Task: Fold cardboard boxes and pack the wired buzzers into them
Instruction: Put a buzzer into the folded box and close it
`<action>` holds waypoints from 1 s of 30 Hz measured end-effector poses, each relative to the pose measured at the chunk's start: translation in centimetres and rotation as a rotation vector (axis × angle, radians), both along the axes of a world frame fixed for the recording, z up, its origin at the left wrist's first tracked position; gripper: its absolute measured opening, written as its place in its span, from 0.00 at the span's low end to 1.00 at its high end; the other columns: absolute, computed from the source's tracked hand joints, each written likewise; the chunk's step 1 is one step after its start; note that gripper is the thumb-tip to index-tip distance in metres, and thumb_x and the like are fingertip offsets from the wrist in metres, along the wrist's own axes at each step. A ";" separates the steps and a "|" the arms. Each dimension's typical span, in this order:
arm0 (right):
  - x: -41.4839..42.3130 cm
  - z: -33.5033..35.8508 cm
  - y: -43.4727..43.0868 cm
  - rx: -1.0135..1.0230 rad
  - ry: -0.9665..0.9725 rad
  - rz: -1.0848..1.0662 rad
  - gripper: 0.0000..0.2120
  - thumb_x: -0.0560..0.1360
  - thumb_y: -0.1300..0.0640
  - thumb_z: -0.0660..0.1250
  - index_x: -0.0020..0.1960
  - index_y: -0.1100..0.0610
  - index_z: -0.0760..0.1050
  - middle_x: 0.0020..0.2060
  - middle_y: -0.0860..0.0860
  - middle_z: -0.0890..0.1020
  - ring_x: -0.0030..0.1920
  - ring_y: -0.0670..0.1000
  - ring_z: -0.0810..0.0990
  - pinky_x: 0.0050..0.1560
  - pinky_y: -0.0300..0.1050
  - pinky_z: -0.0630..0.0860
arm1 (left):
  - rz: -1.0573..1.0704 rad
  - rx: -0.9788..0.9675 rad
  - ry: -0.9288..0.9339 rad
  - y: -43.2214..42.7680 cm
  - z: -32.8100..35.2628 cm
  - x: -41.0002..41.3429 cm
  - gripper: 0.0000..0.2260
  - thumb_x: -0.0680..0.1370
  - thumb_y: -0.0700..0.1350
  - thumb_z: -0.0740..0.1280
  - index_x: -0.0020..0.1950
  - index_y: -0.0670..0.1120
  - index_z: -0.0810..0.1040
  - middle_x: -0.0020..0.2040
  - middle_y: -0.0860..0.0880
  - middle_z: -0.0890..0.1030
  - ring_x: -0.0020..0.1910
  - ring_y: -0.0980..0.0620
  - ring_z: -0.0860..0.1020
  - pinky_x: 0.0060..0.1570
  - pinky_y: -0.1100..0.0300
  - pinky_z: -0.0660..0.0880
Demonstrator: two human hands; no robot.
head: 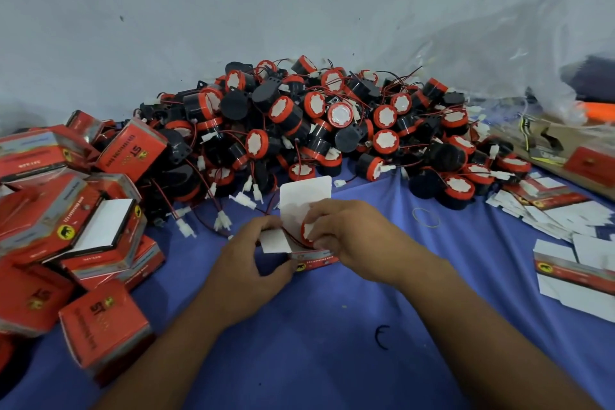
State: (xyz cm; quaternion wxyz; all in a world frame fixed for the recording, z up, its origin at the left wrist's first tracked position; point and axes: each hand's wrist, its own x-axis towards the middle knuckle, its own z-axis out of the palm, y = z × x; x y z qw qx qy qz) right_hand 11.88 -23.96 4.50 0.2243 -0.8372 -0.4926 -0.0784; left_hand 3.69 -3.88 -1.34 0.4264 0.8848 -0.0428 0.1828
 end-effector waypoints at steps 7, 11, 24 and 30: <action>0.1 -1.4 0.5 0.152 0.090 -0.031 0.05 0.75 0.62 0.73 0.42 0.63 0.81 0.50 0.55 0.76 0.41 0.53 0.76 0.44 0.50 0.75 | 0.189 0.110 -0.362 -1.3 1.5 0.3 0.18 0.78 0.47 0.69 0.67 0.48 0.73 0.60 0.62 0.72 0.59 0.67 0.70 0.55 0.78 0.66; 0.3 -1.5 0.4 0.117 0.107 0.000 0.11 0.75 0.63 0.71 0.37 0.60 0.73 0.42 0.49 0.73 0.41 0.48 0.70 0.43 0.45 0.69 | 0.149 0.068 -0.471 -1.7 1.5 0.1 0.18 0.78 0.41 0.68 0.66 0.53 0.70 0.60 0.65 0.73 0.60 0.73 0.71 0.58 0.76 0.69; -0.1 -1.7 0.6 0.228 0.128 -0.024 0.16 0.83 0.45 0.59 0.67 0.52 0.69 0.40 0.48 0.79 0.40 0.45 0.75 0.40 0.44 0.74 | 0.048 0.216 -0.332 -1.3 1.3 1.3 0.07 0.78 0.39 0.68 0.52 0.42 0.86 0.51 0.49 0.85 0.50 0.58 0.78 0.53 0.66 0.73; -0.2 -1.8 1.1 0.232 0.161 -0.015 0.18 0.85 0.45 0.52 0.50 0.55 0.74 0.38 0.46 0.76 0.38 0.48 0.73 0.38 0.52 0.73 | 0.231 -0.075 0.066 -0.8 1.5 1.5 0.07 0.76 0.42 0.73 0.43 0.55 0.83 0.59 0.56 0.71 0.59 0.59 0.68 0.56 0.64 0.69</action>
